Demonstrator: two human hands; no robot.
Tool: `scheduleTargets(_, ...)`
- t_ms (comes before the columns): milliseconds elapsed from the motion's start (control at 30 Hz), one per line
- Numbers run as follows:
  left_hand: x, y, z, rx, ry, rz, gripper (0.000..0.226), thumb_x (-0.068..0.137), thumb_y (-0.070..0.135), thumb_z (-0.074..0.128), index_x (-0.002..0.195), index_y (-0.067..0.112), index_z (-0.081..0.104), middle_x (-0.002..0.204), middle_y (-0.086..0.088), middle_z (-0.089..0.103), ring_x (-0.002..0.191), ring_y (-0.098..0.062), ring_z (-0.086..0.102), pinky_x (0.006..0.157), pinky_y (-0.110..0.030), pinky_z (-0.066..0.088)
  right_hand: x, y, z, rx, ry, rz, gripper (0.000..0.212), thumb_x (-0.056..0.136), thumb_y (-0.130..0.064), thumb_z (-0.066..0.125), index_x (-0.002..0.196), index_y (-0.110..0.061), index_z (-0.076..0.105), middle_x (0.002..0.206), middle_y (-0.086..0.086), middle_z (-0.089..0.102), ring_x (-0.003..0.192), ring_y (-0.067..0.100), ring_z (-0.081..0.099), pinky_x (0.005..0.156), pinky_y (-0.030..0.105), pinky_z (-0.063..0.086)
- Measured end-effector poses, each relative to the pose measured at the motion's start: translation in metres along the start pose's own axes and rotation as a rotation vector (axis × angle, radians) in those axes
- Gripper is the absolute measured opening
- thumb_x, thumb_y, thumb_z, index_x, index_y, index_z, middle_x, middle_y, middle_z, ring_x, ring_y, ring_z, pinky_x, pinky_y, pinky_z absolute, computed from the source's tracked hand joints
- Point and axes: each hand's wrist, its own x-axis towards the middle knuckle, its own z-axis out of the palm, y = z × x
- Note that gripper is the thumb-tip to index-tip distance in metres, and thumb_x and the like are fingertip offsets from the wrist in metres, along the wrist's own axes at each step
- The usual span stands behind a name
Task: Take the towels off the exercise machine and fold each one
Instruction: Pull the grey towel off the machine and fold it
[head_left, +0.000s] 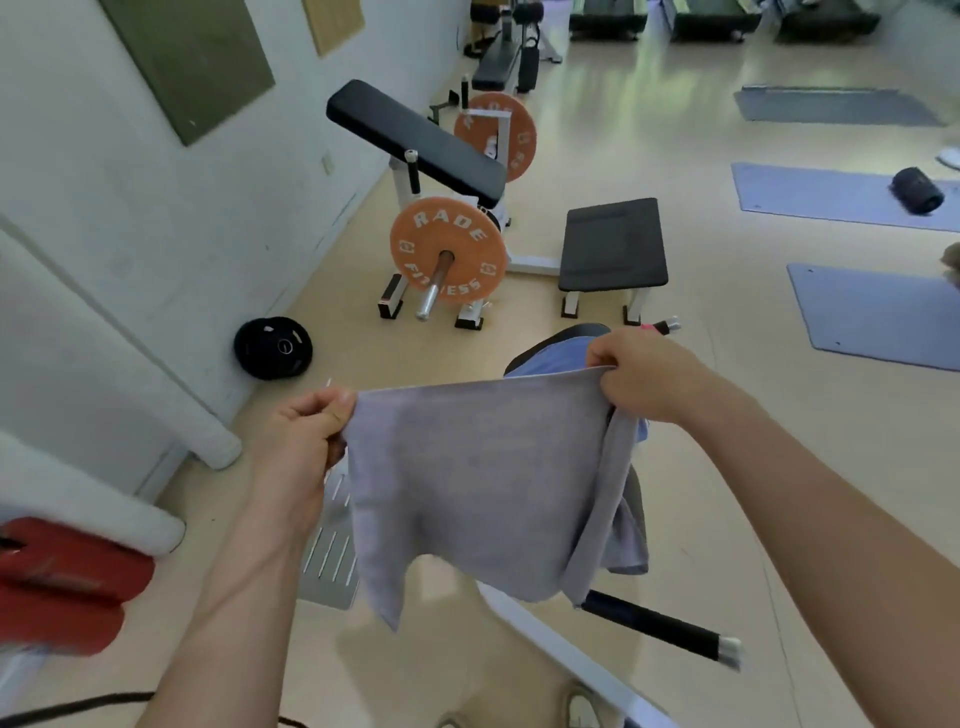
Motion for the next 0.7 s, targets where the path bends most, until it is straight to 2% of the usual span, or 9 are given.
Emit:
scheduleTargets(133,0.012,-0.035,-0.017,0.129,0.326,-0.027,0.008,0.089,0.010,0.061,0.089,0.007,0.069,0.056,0.001,0.054,0.046,-0.008,0.043,0.052,-0.021,0.041,0.005,0.029,0.008,-0.181,0.004,-0.057,0.021,0.070,0.002,0.045,0.067,-0.018,0.049,0.070,0.000,0.049,0.066,0.021,0.045,0.056,0.030,0.035)
scheduleTargets(200,0.012,-0.053,-0.018,0.140,0.427,-0.079,0.013,0.091,0.010,0.059,0.081,0.014,0.067,0.066,-0.002,0.059,0.056,-0.012,0.053,0.060,-0.023,0.049,0.013,0.056,0.007,-0.226,-0.045,-0.032,0.023,0.075,0.002,0.044,0.076,-0.017,0.056,0.079,0.003,0.056,0.074,0.024,0.050,0.055,0.028,0.036)
scheduleTargets(267,0.007,-0.065,-0.013,0.164,0.476,-0.077,0.022,0.091,0.007,0.059,0.073,0.018,0.065,0.077,-0.009,0.060,0.073,-0.021,0.059,0.076,-0.033,0.053,0.024,0.080,0.000,-0.169,-0.024,-0.024,0.025,0.079,0.001,0.041,0.074,-0.018,0.056,0.083,0.006,0.058,0.080,0.028,0.052,0.057,0.029,0.037)
scheduleTargets(367,0.003,-0.067,0.003,0.210,0.493,-0.041,0.009,0.090,0.008,0.061,0.086,0.006,0.070,0.082,-0.009,0.062,0.084,-0.022,0.057,0.090,-0.042,0.049,0.036,0.099,-0.016,0.002,0.333,-0.164,0.025,0.075,-0.009,0.032,0.057,-0.026,0.040,0.067,0.004,0.050,0.071,0.029,0.045,0.056,0.032,0.034)
scheduleTargets(433,0.007,-0.059,0.017,0.160,0.530,0.016,0.012,0.088,0.010,0.064,0.096,0.003,0.070,0.081,-0.004,0.064,0.085,-0.021,0.057,0.094,-0.042,0.047,0.041,0.103,-0.030,0.115,0.587,-0.261,0.025,0.075,-0.009,0.032,0.059,-0.020,0.048,0.065,0.004,0.053,0.072,0.026,0.041,0.055,0.029,0.025)
scheduleTargets(500,0.005,-0.044,0.033,0.031,0.568,0.082,0.004,0.086,0.008,0.066,0.085,0.011,0.068,0.070,0.005,0.066,0.080,-0.015,0.059,0.092,-0.036,0.049,0.039,0.113,-0.039,0.175,0.746,-0.264,0.029,0.078,-0.005,0.037,0.077,-0.005,0.066,0.073,0.008,0.063,0.078,0.027,0.043,0.061,0.028,0.027)
scheduleTargets(567,-0.005,-0.036,0.047,-0.120,0.589,0.123,0.020,0.086,0.001,0.064,0.073,0.017,0.064,0.056,0.014,0.063,0.065,-0.004,0.059,0.081,-0.023,0.052,0.026,0.134,-0.032,0.212,0.818,-0.236,0.031,0.081,-0.006,0.038,0.083,0.000,0.068,0.077,0.012,0.066,0.079,0.026,0.044,0.064,0.028,0.028)
scheduleTargets(633,-0.019,-0.050,0.055,-0.181,0.577,0.085,0.032,0.085,-0.007,0.060,0.065,0.017,0.065,0.055,0.011,0.062,0.057,-0.001,0.058,0.071,-0.017,0.051,0.003,0.161,0.001,0.228,0.792,-0.192,0.034,0.084,-0.014,0.038,0.082,0.000,0.069,0.081,0.012,0.066,0.080,0.025,0.044,0.067,0.027,0.029)
scheduleTargets(700,-0.028,-0.085,0.055,-0.148,0.564,-0.059,0.034,0.084,-0.012,0.054,0.069,0.015,0.065,0.071,0.001,0.063,0.061,-0.006,0.059,0.064,-0.016,0.051,-0.020,0.190,0.053,0.275,0.677,-0.110,0.031,0.082,-0.011,0.041,0.081,-0.003,0.071,0.086,0.013,0.066,0.085,0.032,0.049,0.071,0.026,0.032)
